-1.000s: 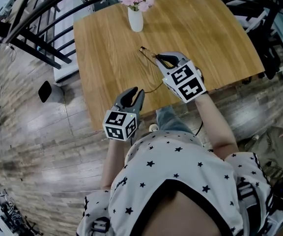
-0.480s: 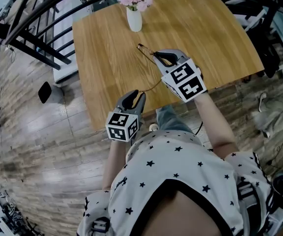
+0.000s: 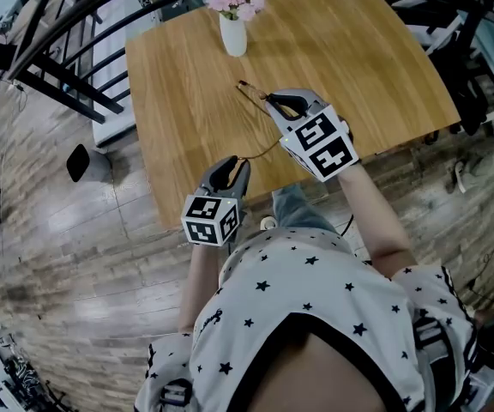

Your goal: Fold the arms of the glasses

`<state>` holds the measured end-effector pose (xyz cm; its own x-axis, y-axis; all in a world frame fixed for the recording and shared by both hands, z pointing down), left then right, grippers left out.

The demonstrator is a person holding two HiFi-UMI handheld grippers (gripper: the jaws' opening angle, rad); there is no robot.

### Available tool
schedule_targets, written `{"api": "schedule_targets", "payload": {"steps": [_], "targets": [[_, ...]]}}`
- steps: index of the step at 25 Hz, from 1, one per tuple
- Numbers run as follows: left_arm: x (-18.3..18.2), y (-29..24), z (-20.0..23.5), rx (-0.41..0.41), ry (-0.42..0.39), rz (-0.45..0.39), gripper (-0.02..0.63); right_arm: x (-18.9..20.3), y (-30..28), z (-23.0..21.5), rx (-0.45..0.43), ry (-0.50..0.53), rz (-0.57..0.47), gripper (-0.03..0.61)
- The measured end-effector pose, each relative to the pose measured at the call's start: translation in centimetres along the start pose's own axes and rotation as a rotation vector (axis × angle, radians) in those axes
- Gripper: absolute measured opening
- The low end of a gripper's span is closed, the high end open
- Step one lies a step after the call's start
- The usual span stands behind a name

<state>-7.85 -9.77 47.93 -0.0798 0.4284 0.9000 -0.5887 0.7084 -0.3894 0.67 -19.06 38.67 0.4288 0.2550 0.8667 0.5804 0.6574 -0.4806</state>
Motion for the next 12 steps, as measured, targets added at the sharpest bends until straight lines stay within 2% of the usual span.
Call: {"api": "schedule_targets", "payload": {"steps": [12], "targets": [[-0.9,0.3,1.4,-0.048,0.026,-0.029,0.098,1.2,-0.2,0.7,-0.013,0.005,0.026,0.021]]}}
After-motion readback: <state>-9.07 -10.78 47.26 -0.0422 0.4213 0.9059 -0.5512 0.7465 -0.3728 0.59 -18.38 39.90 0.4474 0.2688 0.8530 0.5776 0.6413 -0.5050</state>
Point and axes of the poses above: the fingertips, and each gripper's own axes: y backward along the fingers, z to its left, x out of its underside, the point moved 2 cm from there along y, backward along the fingers, and after that the axes turned 4 degrees about -y, right-handed, at the moved point
